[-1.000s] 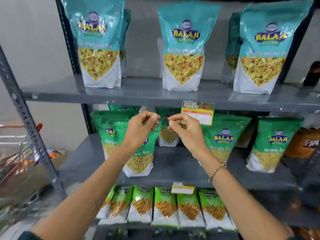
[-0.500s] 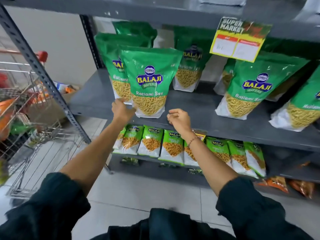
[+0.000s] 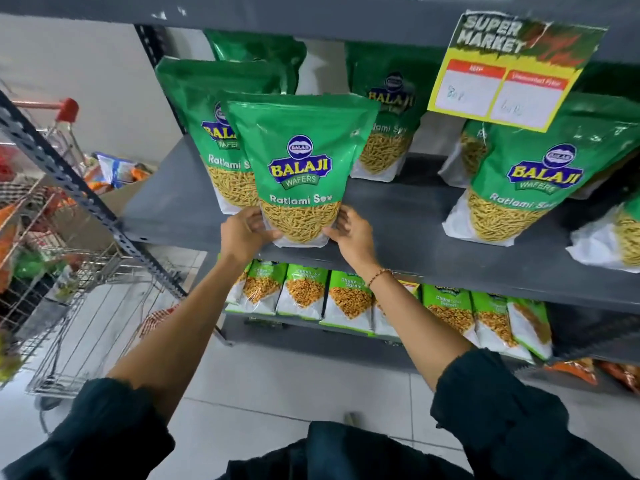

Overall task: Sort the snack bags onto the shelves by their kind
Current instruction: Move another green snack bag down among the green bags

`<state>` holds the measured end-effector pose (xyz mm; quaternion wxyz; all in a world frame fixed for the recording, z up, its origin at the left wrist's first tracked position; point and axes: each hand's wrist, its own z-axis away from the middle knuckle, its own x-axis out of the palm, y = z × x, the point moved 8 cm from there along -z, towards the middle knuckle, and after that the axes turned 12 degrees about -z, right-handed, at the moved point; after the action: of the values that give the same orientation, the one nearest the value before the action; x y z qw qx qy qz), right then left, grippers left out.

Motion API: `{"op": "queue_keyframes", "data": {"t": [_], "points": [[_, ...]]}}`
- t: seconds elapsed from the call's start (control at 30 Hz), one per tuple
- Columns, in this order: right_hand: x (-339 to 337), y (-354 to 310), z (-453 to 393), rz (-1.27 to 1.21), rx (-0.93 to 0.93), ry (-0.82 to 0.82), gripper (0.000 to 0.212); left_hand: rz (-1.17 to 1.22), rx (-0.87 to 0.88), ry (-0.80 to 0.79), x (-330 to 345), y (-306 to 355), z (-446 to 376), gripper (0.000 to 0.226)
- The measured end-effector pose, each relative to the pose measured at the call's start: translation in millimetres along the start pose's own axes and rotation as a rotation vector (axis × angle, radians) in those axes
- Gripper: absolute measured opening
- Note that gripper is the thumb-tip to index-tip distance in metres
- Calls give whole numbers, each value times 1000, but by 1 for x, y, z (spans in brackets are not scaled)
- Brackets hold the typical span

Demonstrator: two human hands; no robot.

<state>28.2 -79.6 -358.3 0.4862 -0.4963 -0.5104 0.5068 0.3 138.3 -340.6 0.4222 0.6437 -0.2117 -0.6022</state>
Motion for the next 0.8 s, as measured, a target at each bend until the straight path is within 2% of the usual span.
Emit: {"op": "queue_keyframes", "data": {"t": [0.1, 0.3, 0.47, 0.8], "points": [[-31, -3, 2, -54, -35, 65, 47, 124, 11, -77, 24, 16, -2, 71], [-99, -7, -5, -86, -63, 185, 50, 118, 103, -212, 83, 66, -18, 59], [-123, -4, -14, -44, -38, 238, 50, 34, 218, -195, 108, 86, -32, 57], [-125, -1, -22, -4, -47, 219, 48, 58, 180, -215, 120, 81, -38, 63]]}}
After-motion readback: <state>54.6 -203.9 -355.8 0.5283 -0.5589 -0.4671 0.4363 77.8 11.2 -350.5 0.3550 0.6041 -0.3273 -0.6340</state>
